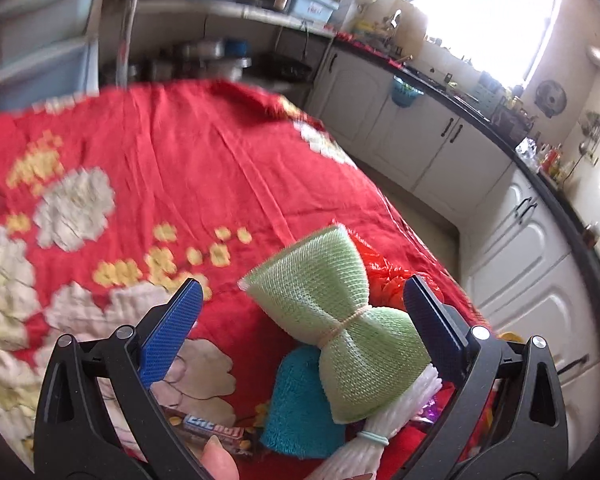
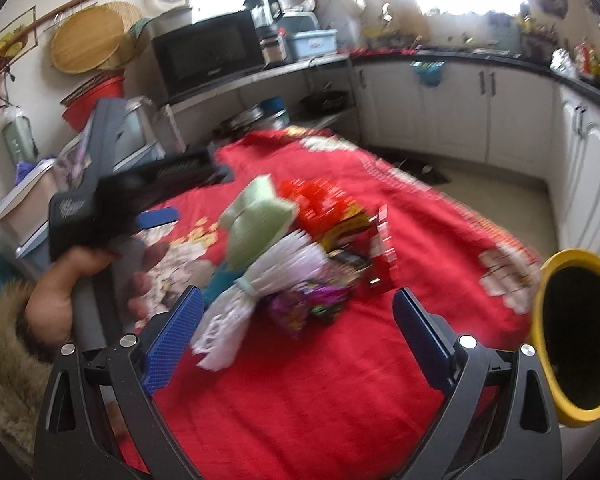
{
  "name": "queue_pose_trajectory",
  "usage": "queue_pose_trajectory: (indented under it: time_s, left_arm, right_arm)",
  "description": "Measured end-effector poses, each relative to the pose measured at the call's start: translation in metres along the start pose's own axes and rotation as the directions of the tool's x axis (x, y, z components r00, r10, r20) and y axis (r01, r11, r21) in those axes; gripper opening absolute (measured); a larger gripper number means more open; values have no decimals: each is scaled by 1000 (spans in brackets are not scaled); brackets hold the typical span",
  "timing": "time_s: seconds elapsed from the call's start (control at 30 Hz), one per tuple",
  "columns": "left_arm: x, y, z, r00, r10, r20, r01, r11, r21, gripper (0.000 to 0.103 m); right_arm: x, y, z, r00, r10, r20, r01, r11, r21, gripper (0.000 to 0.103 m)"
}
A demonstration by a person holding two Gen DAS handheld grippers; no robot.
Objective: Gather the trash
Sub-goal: 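Grasp the green mesh bow with the left gripper while the right grasps the white mesh bundle, then carry the green mesh bow and white mesh bundle over the bin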
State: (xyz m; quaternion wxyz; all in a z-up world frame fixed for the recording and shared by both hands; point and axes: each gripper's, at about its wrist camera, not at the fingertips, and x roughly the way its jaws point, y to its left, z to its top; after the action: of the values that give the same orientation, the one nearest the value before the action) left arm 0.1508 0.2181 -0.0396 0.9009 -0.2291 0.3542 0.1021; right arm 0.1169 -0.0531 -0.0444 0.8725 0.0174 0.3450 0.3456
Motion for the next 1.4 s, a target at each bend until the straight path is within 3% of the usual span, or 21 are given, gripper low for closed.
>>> queue_pose_trajectory:
  time_s: [0.27, 0.4, 0.67, 0.8, 0.83, 0.9, 1.0, 1.4]
  left_arm:
    - [27, 17, 9, 989, -101, -108, 87, 987, -132, 92]
    - [43, 12, 13, 970, -165, -177, 132, 974, -187, 92]
    - [73, 14, 19, 932, -191, -307, 139, 973, -182, 92]
    - [80, 18, 16, 924, -194, -329, 135, 972, -193, 73]
    - [81, 18, 15, 923, -195, -331, 136, 972, -194, 72]
    - [81, 19, 16, 923, -198, -329, 139, 971, -194, 68]
    - [78, 22, 16, 925, -201, -322, 141, 970, -200, 62]
    - [34, 29, 23, 952, -219, -215, 181, 967, -181, 54]
  right_arm:
    - [35, 21, -6, 995, 56, -88, -57, 998, -13, 88]
    - [51, 24, -8, 987, 91, -130, -91, 996, 9, 77]
    - [69, 8, -14, 971, 149, -187, -129, 985, 116, 56]
    - [77, 5, -15, 957, 199, -211, -170, 974, 147, 38]
    - [79, 6, -15, 952, 214, -219, -183, 971, 155, 35]
    - [82, 7, -15, 946, 232, -228, -199, 967, 158, 18]
    - [81, 8, -16, 942, 242, -233, -211, 966, 152, 10]
    - [49, 7, -4, 963, 226, -150, -214, 973, 92, 9]
